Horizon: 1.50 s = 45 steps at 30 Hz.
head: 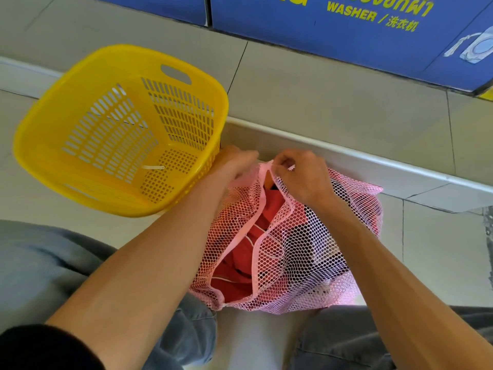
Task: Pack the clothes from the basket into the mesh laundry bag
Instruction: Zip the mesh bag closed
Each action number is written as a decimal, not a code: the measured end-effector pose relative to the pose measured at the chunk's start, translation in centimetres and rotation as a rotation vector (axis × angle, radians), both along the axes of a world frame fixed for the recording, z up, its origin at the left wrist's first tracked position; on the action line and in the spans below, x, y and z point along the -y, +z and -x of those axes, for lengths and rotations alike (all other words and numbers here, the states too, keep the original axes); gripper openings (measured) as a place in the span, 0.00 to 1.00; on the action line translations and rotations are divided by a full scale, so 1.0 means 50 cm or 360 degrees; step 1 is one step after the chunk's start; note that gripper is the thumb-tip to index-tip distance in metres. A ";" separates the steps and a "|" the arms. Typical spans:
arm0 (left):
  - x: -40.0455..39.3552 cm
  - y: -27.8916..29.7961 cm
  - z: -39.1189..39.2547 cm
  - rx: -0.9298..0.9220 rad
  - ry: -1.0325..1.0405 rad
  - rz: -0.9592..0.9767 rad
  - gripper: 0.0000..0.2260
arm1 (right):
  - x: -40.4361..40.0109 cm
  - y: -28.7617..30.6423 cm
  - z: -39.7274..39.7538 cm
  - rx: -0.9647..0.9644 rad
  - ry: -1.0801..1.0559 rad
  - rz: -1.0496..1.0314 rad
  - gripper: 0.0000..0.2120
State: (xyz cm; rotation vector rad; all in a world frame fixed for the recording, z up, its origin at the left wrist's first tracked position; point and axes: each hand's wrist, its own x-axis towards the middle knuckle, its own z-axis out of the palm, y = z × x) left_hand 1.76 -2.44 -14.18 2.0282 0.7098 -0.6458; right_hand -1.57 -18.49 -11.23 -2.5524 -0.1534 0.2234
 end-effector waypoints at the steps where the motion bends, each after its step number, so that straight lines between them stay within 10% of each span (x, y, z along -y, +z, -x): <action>1: 0.001 0.019 0.005 -0.0178 -0.0047 0.0165 0.18 | -0.001 0.003 0.002 0.0023 -0.0041 -0.0022 0.04; 4: 0.005 0.042 0.014 -0.0412 -0.0261 0.0372 0.15 | -0.013 0.013 0.012 0.0019 0.0001 -0.0025 0.05; 9: 0.005 0.029 0.002 0.0167 0.0187 0.0187 0.02 | -0.021 0.031 0.041 -0.0002 0.0209 -0.0007 0.04; 17: 0.033 0.055 0.038 0.0359 -0.0126 -0.0469 0.18 | 0.024 0.063 0.079 0.0056 0.0257 0.0014 0.05; 23: -0.001 0.091 0.122 -0.0331 -0.0472 0.0234 0.14 | 0.005 0.038 0.137 -0.0050 0.0077 -0.0220 0.02; 31: 0.008 0.078 0.181 0.0597 0.0445 -0.0005 0.07 | -0.002 0.035 0.229 -0.0211 0.0422 -0.0174 0.05; 38: -0.016 0.114 0.236 -0.0330 -0.0568 0.0111 0.11 | -0.001 0.042 0.245 -0.0115 0.0238 -0.0217 0.03; 45: -0.015 0.083 0.246 0.0367 0.0123 0.0111 0.07 | -0.026 0.022 0.299 -0.0241 0.0478 -0.0107 0.06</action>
